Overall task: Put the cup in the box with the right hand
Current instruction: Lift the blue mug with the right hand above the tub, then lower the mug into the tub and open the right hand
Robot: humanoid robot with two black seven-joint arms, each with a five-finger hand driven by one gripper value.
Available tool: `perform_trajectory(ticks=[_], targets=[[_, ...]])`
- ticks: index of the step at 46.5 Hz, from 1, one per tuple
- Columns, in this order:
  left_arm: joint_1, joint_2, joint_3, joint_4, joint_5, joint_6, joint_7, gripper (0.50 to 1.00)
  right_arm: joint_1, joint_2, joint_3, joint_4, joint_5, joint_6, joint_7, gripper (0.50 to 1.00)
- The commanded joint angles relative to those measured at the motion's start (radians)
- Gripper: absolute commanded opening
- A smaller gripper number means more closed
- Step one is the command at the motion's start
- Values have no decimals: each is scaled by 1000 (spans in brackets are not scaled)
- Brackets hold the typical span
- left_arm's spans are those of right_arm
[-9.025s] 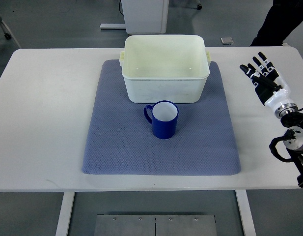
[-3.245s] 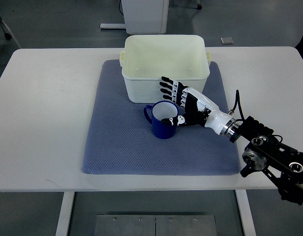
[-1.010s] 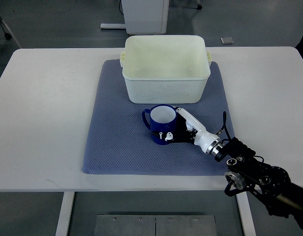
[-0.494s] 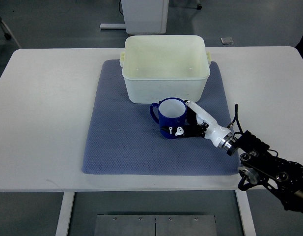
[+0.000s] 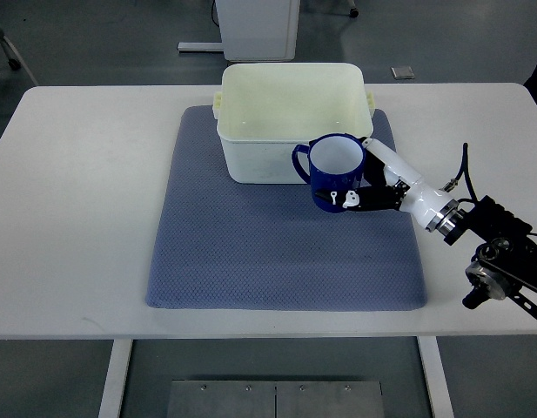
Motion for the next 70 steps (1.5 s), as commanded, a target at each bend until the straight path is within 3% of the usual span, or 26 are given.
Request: perform_trajectory(ticks=[1,13,26,41,70], targets=[[0,0,0,0,0,0,0,1000,34,-31,15,24,7,2,-26,500],[0,0,0,0,0,0,0,1000,133,-105,20,71,33,13,-75,500],[0,0,0,0,0,0,0,1000,239,-85,17,41,64,10,-153,500],[0,0,0,0,0,0,0,1000,317,70,17,-139,64,-2,-219,500],[0,0,0,0,0,0,0,1000,357,391,-12,-505,61,-110,-250,500]])
